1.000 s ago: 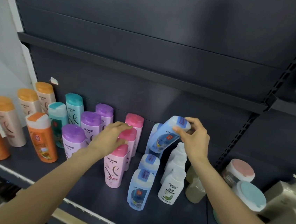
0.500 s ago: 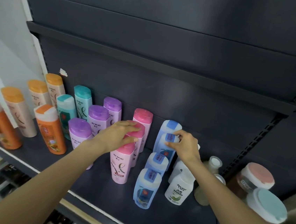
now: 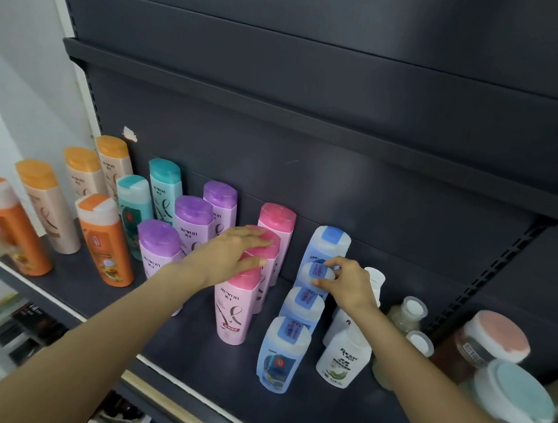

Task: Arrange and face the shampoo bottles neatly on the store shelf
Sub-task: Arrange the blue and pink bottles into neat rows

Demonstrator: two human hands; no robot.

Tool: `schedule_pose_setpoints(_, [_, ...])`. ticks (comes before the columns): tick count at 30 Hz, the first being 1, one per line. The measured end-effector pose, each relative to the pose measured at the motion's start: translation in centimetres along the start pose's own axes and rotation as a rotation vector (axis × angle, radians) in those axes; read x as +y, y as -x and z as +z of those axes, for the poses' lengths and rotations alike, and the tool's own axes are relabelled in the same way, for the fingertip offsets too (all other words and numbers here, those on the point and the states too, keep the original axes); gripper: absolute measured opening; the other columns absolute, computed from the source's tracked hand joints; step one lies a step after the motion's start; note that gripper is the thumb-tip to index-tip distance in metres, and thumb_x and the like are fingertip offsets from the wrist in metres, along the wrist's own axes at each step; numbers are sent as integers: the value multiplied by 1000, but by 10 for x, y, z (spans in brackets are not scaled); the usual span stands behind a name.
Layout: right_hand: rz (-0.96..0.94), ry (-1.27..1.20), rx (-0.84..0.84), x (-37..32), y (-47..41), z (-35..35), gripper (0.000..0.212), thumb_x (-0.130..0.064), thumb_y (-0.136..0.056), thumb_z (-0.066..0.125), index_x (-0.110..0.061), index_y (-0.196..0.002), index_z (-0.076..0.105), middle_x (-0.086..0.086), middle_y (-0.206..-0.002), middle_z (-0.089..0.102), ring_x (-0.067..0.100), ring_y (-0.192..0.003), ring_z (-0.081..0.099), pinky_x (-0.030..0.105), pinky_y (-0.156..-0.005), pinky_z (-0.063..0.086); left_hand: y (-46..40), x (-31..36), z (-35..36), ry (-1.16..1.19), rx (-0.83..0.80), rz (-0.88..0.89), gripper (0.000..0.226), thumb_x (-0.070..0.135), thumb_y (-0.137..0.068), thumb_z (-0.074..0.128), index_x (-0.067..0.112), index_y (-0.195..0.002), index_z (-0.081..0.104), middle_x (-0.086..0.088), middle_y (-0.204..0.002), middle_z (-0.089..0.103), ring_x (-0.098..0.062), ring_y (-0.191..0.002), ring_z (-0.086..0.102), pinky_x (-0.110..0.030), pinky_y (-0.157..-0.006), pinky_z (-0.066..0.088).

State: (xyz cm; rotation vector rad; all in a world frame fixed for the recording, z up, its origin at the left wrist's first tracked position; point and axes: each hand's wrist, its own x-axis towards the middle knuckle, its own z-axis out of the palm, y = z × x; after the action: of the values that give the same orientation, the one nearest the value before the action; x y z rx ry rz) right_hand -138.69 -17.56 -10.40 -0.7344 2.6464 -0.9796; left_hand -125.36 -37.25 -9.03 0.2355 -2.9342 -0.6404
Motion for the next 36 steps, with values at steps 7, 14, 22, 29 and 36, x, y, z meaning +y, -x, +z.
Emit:
schedule_pose_setpoints(7, [-150,71,203,-3,-5,-21,37,-20,-84,70,-10,-119,62,8,-116,62,23,-108,58,30,-92,45,-1,1,-5,-38,11,-5,47,38,-92,54,23,-136,49,3,-145,41,-18,-134,36,-37,-112,30])
schedule_pose_setpoints(14, [-157,207,114,-8,-39,-29,58,-24,-86,68,-11,-137,44,12,-136,45,28,-126,43,35,-101,37,-4,7,-8,-62,29,-36,48,41,-92,53,26,-137,48,5,-145,40,-19,-134,34,-34,-110,28])
schedule_pose_setpoints(22, [-98,132,36,-13,-49,-17,47,-19,-82,71,-7,-125,54,15,-125,51,27,-111,53,28,-89,41,-5,6,-7,-73,-11,-45,49,40,-93,50,26,-139,44,5,-149,35,-19,-136,30,-35,-112,27])
schedule_pose_setpoints(29, [-65,20,33,-15,-46,-22,49,-14,-86,66,-8,-132,50,11,-130,55,26,-119,51,26,-93,40,-6,6,-7,-96,-20,-39,48,39,-94,51,26,-139,45,5,-148,36,-19,-135,32,-35,-112,27])
schedule_pose_setpoints(36, [-230,-104,182,-45,-22,-55,43,-10,-86,65,-10,-127,55,10,-122,60,24,-113,56,26,-93,42,-12,9,-13,-106,-63,-61,47,43,-93,50,23,-135,49,0,-142,45,-21,-130,38,-42,-108,34])
